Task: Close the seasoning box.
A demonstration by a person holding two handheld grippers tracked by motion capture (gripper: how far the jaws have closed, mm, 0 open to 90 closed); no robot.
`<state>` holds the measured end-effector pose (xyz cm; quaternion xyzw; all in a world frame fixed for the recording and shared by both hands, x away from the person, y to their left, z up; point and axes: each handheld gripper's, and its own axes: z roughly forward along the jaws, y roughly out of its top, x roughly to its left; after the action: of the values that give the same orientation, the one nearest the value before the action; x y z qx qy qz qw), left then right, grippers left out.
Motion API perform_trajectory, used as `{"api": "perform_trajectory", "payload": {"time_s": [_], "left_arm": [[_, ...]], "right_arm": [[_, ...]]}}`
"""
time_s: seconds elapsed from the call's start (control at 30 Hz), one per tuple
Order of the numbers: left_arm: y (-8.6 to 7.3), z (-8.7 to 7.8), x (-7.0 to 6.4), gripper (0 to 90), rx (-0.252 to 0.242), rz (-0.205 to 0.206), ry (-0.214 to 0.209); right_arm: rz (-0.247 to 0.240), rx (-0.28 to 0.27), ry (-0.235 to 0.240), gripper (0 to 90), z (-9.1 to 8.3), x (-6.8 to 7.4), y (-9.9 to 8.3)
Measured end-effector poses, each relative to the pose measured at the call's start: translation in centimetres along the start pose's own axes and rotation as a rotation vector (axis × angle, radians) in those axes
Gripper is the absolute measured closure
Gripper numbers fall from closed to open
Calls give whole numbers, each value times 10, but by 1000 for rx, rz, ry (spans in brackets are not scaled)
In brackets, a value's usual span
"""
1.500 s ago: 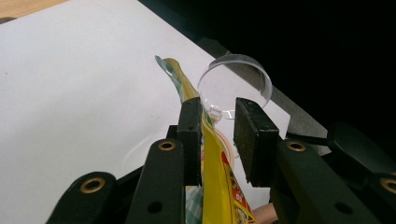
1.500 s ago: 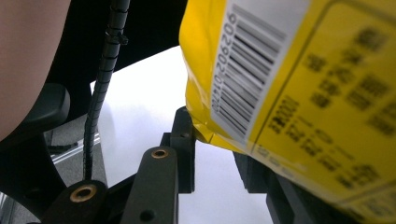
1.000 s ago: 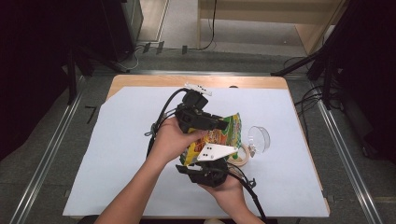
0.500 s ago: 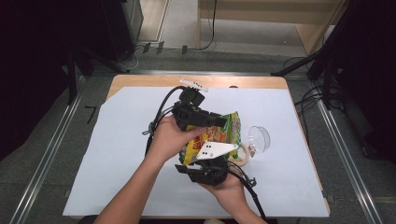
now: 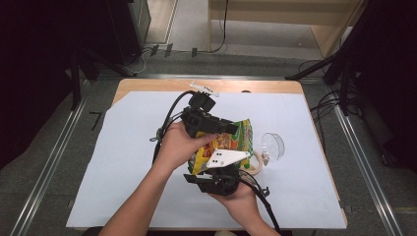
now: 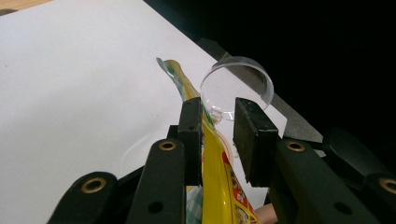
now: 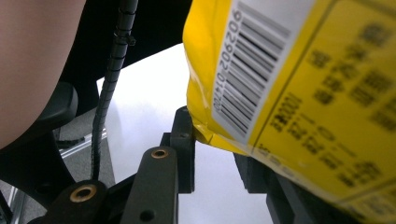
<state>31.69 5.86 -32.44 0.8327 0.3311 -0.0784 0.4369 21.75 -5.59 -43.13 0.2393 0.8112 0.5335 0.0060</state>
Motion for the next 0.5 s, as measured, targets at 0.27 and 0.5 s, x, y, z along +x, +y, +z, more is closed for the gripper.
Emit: {"api": "perform_trajectory", "payload": {"time_s": [0.27,0.5], "left_arm": [[-1,3,0,731,8,5,-1],[-1,3,-3,732,5,18,5]], "right_arm": [[6,-5,-3,722,1,-1,-2],[6,-9,-8,722,1,-1,-4]]}}
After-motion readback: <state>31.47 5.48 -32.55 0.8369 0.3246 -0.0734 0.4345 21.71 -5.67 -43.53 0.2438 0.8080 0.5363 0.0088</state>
